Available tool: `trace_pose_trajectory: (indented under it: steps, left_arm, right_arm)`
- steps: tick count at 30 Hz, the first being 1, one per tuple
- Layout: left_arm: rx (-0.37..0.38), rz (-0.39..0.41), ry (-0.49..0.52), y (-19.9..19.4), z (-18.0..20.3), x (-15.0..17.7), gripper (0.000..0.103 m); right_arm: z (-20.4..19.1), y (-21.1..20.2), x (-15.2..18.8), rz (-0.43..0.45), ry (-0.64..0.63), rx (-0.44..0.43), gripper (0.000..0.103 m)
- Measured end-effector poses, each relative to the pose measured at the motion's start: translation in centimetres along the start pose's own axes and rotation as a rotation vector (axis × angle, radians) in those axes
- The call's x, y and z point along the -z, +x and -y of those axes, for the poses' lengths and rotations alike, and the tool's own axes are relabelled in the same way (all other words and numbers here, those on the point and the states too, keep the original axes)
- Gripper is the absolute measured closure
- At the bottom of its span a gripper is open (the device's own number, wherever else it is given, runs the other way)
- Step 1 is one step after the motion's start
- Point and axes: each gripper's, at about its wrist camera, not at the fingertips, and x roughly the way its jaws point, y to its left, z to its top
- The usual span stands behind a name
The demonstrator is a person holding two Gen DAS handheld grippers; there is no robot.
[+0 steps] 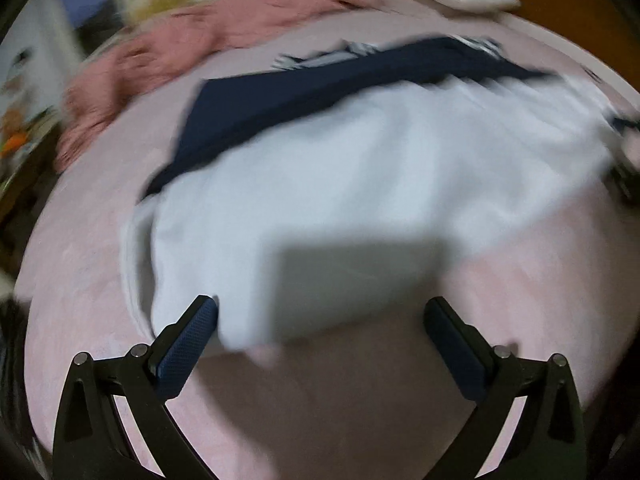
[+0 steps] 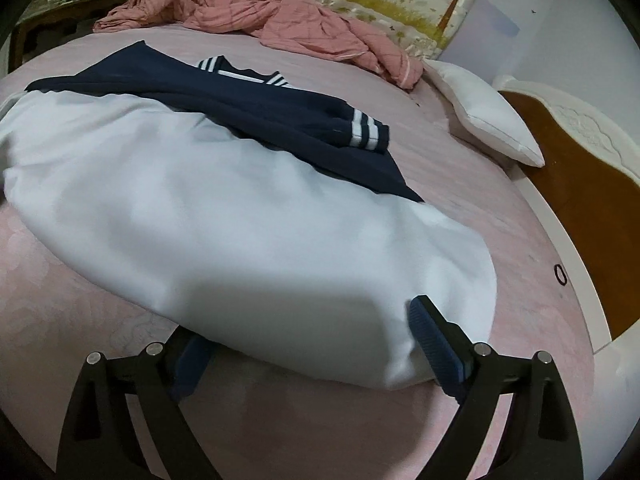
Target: Fold large clothes
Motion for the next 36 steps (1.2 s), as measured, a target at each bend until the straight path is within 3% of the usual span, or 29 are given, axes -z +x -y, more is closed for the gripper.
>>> trace_pose_trajectory:
  steps: [3,6,9,13,15,16,18,19,20,21,23,24,28,30,36]
  left_arm:
    - [-0.028,0.000,0.025,0.1,0.1,-0.2,0.000]
    - [-0.138,0.013,0.033,1.1,0.8,-1.0,0.000]
    - [-0.301,0.068,0.074,1.8,1.5,-1.9,0.000]
    - [-0.401,0.121,-0.014,3.1,0.8,-3.0,0.000]
    - [-0.400,0.138,-0.035,3.1,0.4,-3.0,0.002]
    - [-0.390,0.161,-0.037,2.8,0.4,-2.8,0.009]
    - [-0.361,0.206,-0.021,2.0,0.6,-2.4,0.032]
    - [-0.350,0.228,-0.014,1.5,0.9,-2.1,0.054]
    - [-0.355,0.241,-0.012,1.5,1.0,-2.2,0.070]
    - [-0.381,0.250,-0.019,1.1,1.2,-2.1,0.074]
    - [-0.385,0.269,-0.054,0.2,1.2,-1.8,0.086]
    - [-0.375,0.277,-0.083,-0.3,0.9,-1.6,0.087]
    - [-0.368,0.311,-0.148,-3.2,0.6,-1.5,0.092]
    - [-0.326,0.304,-0.200,-5.5,0.4,-0.9,0.092]
    - [-0.238,0.218,-0.233,-9.6,1.0,1.9,0.091]
  right_arm:
    - [0.6,0.2,-0.2,-0.006,0.035,-0.008,0.010]
    - [1.0,0.0,-0.6,0.003,0.062,-0.010,0.010]
    - [1.4,-0.3,-0.7,0.022,0.082,-0.006,0.010]
    - [1.7,-0.1,-0.5,0.028,0.106,-0.010,0.010]
    - [1.3,0.8,-0.3,-0.011,0.092,-0.009,0.010]
    - [0.9,1.3,-0.1,-0.025,0.073,0.003,0.010]
    - [0.4,1.1,0.1,0.024,0.046,0.040,0.010]
    - [0.3,1.0,0.2,0.037,0.040,0.042,0.012]
    - [0.3,0.9,0.2,0.054,0.035,0.046,0.029]
    - [0.2,0.7,0.3,0.073,0.029,0.064,0.057]
    - [0.2,0.3,0.4,0.098,0.023,0.110,0.069]
    - [0.2,-0.1,0.4,0.114,0.036,0.101,0.074]
    - [-0.2,-3.5,0.5,0.214,0.030,0.159,0.076]
    - [0.3,-6.2,0.9,0.252,0.066,0.156,0.076]
    - [2.3,-10.4,3.7,0.157,0.169,-0.032,0.076]
